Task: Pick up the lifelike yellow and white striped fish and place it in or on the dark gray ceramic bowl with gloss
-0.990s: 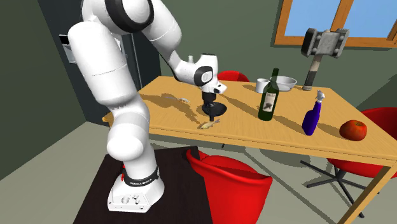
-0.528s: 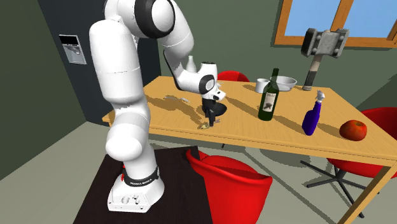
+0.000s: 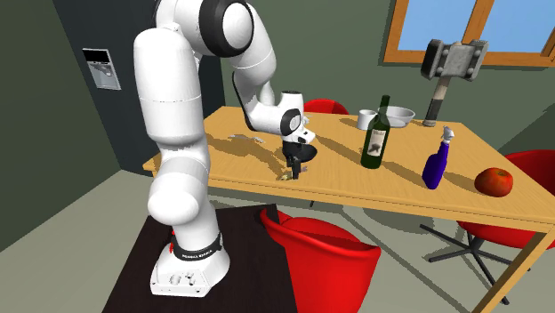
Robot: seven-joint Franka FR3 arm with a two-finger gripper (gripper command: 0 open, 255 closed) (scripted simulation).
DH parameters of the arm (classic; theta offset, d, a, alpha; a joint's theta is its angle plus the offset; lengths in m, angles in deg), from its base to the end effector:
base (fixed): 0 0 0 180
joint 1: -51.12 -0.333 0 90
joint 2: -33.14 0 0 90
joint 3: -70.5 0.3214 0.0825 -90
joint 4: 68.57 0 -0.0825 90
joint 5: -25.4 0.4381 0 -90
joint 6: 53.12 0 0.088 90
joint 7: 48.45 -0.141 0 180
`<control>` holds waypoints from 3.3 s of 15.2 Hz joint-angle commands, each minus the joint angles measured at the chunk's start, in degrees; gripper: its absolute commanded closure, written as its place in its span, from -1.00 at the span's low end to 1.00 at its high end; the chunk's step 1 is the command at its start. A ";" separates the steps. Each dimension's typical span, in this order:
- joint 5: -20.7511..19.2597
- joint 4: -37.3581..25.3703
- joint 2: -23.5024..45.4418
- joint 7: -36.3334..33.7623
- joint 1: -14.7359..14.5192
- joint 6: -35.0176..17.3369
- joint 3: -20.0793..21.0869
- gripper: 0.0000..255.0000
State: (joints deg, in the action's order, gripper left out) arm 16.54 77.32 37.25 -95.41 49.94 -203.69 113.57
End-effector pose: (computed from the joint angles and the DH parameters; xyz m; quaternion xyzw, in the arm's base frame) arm 0.3441 0.3464 0.1790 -0.9989 -0.0421 -0.0217 0.0014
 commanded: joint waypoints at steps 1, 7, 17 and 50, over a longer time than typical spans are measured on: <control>-0.04 0.00 0.02 -0.03 -0.01 -0.01 -0.01 -1.00; -0.03 0.00 0.02 -0.02 0.00 -0.01 -0.01 1.00; 8.59 -0.53 -6.15 6.27 0.12 4.74 1.16 1.00; -10.30 -36.92 16.00 -12.25 -9.47 26.79 1.64 1.00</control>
State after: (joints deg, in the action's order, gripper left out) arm 7.01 40.54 52.40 -107.11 40.94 -176.44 115.56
